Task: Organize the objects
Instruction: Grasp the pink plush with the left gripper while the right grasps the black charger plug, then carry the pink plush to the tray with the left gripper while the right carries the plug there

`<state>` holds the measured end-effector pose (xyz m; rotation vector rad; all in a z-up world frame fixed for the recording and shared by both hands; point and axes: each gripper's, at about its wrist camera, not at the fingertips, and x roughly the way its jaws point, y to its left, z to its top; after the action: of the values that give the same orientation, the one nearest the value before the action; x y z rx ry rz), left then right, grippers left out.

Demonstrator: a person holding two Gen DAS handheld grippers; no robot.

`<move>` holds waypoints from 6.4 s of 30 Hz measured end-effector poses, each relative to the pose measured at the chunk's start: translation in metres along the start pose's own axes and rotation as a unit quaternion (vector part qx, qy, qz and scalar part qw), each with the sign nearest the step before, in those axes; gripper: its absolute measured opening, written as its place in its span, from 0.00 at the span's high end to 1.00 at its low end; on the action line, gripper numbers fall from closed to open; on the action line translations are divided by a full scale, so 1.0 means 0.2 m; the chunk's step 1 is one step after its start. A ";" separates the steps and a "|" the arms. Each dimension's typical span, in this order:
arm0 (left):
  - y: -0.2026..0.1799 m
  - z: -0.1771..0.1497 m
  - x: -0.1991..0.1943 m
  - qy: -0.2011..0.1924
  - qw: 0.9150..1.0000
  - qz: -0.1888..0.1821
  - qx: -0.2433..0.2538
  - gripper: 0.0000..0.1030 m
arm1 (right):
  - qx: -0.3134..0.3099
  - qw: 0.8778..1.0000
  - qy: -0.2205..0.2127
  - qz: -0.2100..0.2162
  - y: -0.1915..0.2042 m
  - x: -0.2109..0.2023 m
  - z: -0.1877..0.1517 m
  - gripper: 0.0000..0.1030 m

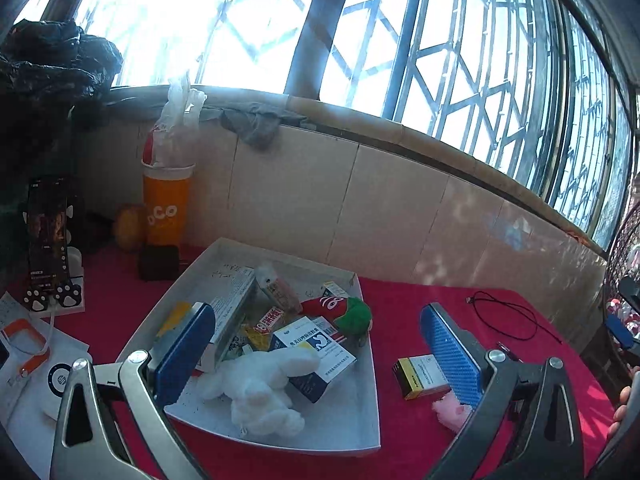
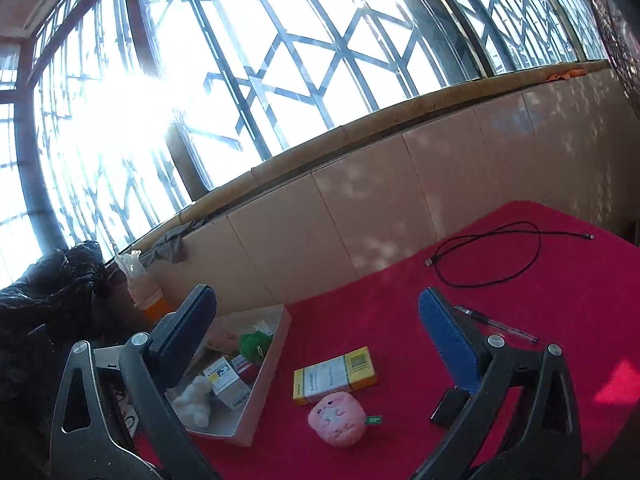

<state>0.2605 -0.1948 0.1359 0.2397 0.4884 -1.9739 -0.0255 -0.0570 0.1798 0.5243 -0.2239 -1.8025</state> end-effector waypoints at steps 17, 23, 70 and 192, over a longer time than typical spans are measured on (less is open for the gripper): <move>-0.57 -0.39 0.36 0.169 0.968 -0.120 0.140 0.00 | 0.015 0.973 0.199 -0.119 -0.64 0.24 -0.27 0.02; -0.70 -0.52 0.43 0.204 0.952 -0.129 0.190 0.00 | -0.030 0.959 0.252 -0.123 -0.55 0.46 -0.38 0.22; -0.86 -0.66 0.51 0.235 0.941 -0.161 0.184 0.37 | -0.062 0.953 0.268 -0.126 -0.61 0.42 -0.46 0.54; 0.47 -0.18 0.21 0.071 0.993 0.087 0.023 0.35 | -0.199 0.911 0.345 0.105 0.85 0.90 -0.78 0.55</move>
<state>0.3248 -0.2492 0.0647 0.4389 0.4972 -1.8072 0.1542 -0.2592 0.0692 0.7703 0.5457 -1.3051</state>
